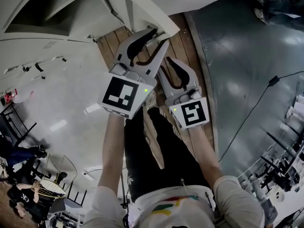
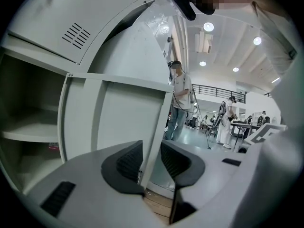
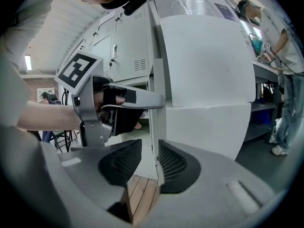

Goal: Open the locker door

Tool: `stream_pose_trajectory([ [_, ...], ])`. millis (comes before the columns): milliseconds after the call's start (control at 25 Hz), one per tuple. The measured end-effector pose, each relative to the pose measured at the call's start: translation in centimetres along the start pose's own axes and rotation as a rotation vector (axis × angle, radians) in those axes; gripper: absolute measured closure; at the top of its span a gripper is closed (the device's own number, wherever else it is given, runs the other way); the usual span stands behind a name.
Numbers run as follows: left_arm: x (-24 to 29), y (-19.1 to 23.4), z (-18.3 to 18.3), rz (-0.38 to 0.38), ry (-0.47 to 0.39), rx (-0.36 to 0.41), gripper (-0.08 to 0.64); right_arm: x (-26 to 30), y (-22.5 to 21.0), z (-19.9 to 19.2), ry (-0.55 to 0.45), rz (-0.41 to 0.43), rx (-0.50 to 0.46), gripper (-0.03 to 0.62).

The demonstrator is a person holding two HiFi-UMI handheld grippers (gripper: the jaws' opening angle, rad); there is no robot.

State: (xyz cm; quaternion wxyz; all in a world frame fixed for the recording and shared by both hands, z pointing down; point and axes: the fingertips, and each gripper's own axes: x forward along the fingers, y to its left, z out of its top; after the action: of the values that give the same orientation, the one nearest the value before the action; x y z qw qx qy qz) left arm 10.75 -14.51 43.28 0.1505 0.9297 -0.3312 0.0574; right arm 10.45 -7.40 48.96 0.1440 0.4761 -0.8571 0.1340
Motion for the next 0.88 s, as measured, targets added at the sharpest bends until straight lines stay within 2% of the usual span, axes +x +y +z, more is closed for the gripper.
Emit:
stream_pose_trajectory([
  [480,-0.5,-0.3,-0.2,-0.014,0.003,0.014,0.44,0.2,0.2,-0.2,0.001,0.012,-0.021,0.486],
  [880,-3.2,-0.9,-1.1,0.034,0.018,0.007,0.426,0.2,1.6,0.5,-0.01,0.058,-0.033,0.486],
])
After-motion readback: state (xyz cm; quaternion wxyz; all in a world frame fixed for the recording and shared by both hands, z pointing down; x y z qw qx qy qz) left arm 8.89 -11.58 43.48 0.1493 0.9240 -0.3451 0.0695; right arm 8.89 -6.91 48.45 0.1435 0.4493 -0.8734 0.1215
